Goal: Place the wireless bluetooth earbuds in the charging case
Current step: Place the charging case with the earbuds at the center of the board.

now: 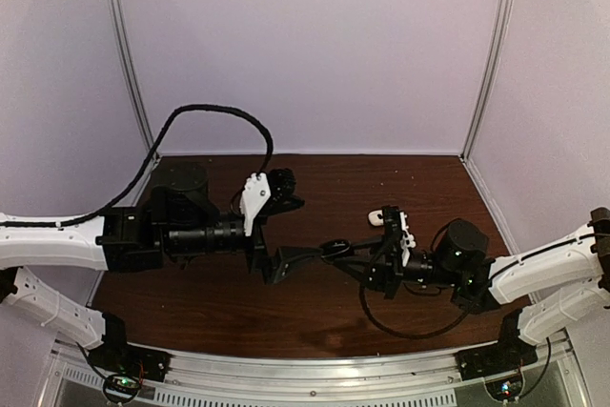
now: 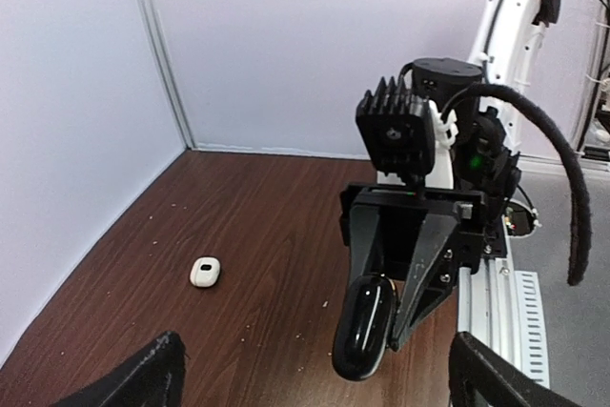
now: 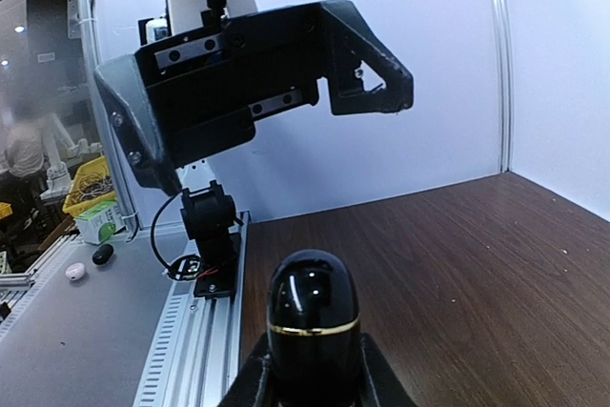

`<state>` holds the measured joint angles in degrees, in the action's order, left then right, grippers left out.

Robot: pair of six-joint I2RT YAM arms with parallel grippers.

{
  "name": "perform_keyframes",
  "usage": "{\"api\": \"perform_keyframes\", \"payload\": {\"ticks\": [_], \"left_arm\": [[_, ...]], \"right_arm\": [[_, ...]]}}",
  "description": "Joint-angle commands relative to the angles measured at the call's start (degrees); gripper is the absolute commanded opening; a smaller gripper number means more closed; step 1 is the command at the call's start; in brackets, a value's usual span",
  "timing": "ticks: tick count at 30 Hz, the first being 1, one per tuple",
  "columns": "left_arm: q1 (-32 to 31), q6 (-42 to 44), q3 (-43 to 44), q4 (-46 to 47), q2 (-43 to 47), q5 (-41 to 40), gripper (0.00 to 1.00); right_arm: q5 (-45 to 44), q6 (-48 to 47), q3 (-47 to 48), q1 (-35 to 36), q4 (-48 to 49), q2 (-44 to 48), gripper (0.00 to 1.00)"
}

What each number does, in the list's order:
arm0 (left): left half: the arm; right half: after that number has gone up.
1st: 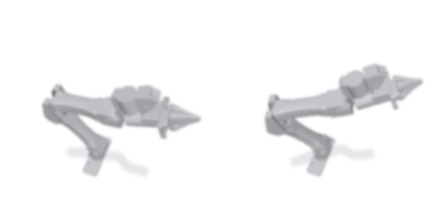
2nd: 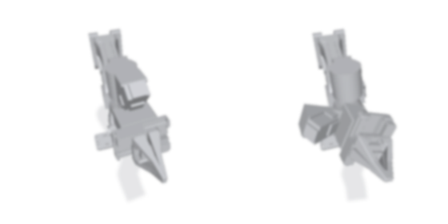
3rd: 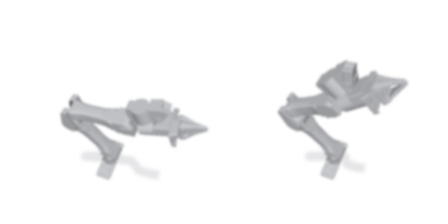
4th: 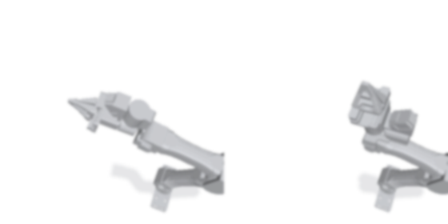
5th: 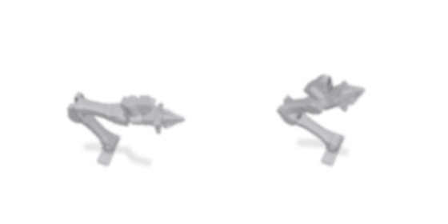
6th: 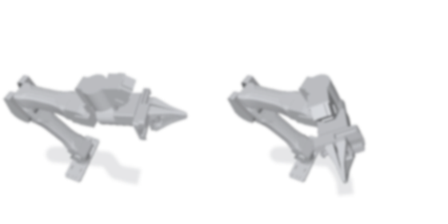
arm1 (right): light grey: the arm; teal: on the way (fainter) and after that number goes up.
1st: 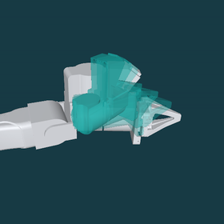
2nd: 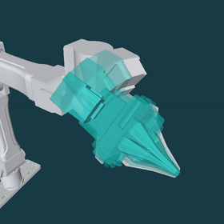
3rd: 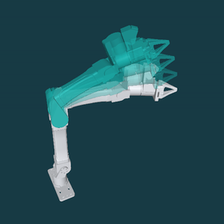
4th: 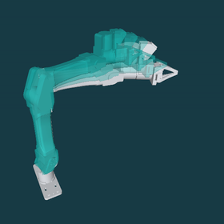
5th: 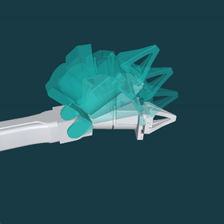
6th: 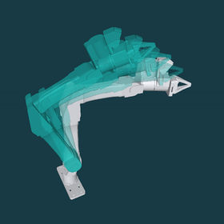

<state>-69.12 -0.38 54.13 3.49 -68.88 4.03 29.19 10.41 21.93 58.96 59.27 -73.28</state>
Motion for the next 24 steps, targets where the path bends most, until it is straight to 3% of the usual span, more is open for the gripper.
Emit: {"api": "perform_keyframes", "payload": {"ticks": [1,14,24], "left_arm": [[1.4,-4.4,-2.4,6.5,1.4,-7.5,0.98],[7.3,-11.8,-7.6,14.1,2.0,-14.0,0.98],[8.0,-13.9,-8.7,13.2,1.5,-17.1,0.98]], "right_arm": [[-5.3,3.3,2.9,-1.7,-5.3,1.6,0.00],[-15.4,11.2,11.5,-11.1,-24.5,-3.6,0.05],[-12.4,14.0,22.4,-20.5,-34.5,-16.3,0.09]]}}
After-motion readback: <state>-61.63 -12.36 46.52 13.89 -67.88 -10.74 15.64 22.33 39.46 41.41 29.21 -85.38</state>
